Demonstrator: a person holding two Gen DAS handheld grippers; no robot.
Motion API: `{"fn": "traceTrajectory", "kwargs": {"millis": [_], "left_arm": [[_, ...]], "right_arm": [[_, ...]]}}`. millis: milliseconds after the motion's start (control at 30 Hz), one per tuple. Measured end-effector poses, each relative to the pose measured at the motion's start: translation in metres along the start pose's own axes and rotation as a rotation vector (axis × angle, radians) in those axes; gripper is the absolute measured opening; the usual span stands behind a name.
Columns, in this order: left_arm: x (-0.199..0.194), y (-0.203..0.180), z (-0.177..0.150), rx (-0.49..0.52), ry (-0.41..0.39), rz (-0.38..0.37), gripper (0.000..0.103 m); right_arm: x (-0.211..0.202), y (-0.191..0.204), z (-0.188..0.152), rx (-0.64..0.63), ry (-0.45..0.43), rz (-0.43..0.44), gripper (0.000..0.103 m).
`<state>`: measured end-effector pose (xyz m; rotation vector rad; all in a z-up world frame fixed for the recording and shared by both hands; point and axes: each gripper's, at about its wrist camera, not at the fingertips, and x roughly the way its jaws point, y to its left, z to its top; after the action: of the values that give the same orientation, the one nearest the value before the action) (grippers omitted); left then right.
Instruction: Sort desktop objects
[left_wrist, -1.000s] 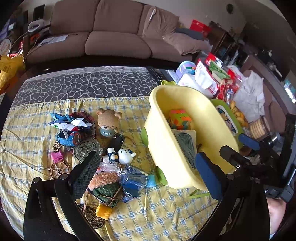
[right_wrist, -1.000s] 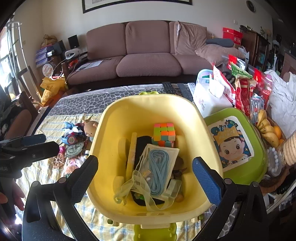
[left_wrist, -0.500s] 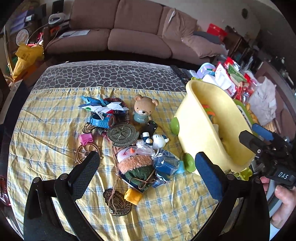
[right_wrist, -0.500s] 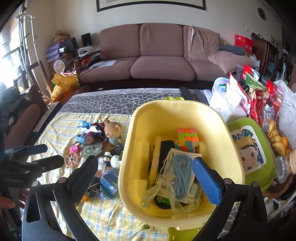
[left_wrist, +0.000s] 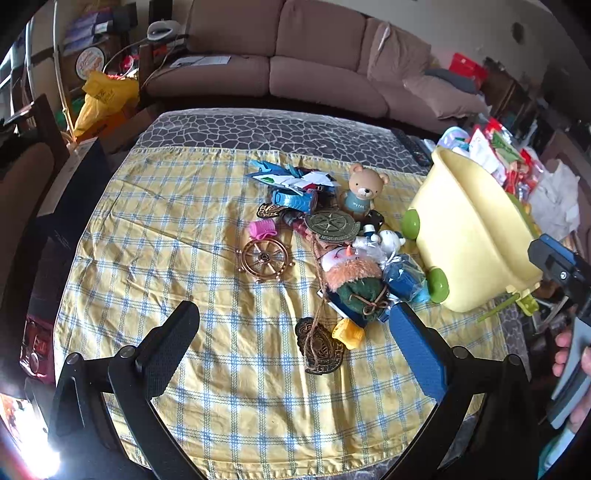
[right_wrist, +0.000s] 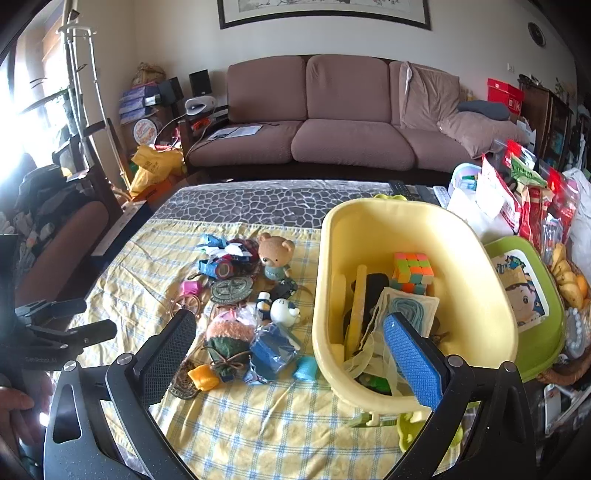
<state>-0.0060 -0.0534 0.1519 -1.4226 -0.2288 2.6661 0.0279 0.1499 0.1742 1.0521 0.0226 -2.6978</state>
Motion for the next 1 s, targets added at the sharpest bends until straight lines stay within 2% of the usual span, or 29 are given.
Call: {"fn": "traceTrajectory", "kwargs": {"millis": [367,500,767,867,1000], "left_arm": [[0.017,0.0,-0.053,0.024,0.023,0.075,0.103],[0.035,-0.004,-0.071,0.025,0.046,0.065,0.103],[0.064,-0.021,-0.095,0.094,0.048,0.105,0.103],[0.078,-0.016,-0.1,0.081,0.068,0.126,0.103],[0.091,-0.009,-0.103,0.046,0.089,0.113,0.103]], "right_arm": [[-0.005,0.009,-0.057,0.022,0.039,-0.027,0.103],[0.005,0.011,-0.082,0.023,0.088,-0.045,0.103],[0.041,0.003,-0.122,0.065,0.163,-0.069,0.103],[0.054,-0.007,-0.133,0.094,0.169,-0.077,0.103],[0.068,-0.011,-0.14,0.053,0.164,-0.11,0.103]]}}
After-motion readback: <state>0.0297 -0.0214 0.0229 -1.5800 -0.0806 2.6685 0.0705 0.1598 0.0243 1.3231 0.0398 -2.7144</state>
